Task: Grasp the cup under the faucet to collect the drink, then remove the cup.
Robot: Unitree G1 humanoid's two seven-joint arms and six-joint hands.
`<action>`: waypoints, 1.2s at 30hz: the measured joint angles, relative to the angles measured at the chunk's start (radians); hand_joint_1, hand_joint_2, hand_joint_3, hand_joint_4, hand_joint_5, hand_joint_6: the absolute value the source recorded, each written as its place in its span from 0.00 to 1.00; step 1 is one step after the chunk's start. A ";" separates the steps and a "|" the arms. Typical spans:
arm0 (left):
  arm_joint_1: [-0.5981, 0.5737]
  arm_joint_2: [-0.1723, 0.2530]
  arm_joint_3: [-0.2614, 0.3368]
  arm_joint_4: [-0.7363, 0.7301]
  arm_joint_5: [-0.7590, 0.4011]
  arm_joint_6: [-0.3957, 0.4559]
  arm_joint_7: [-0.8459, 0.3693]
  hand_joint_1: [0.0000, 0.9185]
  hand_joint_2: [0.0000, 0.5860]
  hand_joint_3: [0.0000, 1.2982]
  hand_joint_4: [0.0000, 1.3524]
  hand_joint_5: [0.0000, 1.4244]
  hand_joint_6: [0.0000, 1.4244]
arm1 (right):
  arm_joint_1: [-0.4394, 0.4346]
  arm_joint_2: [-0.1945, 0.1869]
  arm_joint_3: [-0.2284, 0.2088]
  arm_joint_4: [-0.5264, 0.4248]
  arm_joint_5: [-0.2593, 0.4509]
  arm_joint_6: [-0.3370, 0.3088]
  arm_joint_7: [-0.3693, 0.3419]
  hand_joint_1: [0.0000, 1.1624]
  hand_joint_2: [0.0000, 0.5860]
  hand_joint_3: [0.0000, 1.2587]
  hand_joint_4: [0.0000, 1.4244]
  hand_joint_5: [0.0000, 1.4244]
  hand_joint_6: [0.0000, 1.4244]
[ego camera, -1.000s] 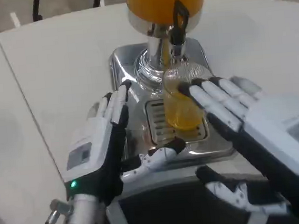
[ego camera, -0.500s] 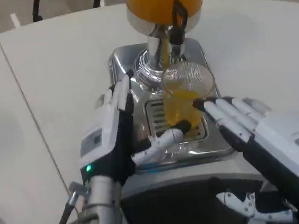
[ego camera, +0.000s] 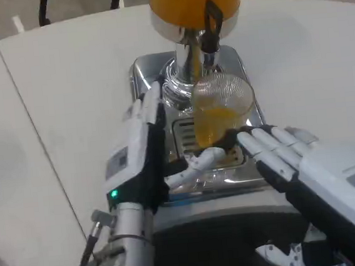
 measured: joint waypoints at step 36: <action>-0.244 -0.068 -0.032 0.412 -0.075 -0.143 0.111 0.39 0.11 0.00 0.00 0.03 0.04 | -0.059 0.089 0.040 -0.010 -0.095 0.083 0.124 0.55 0.71 0.00 0.00 0.00 0.02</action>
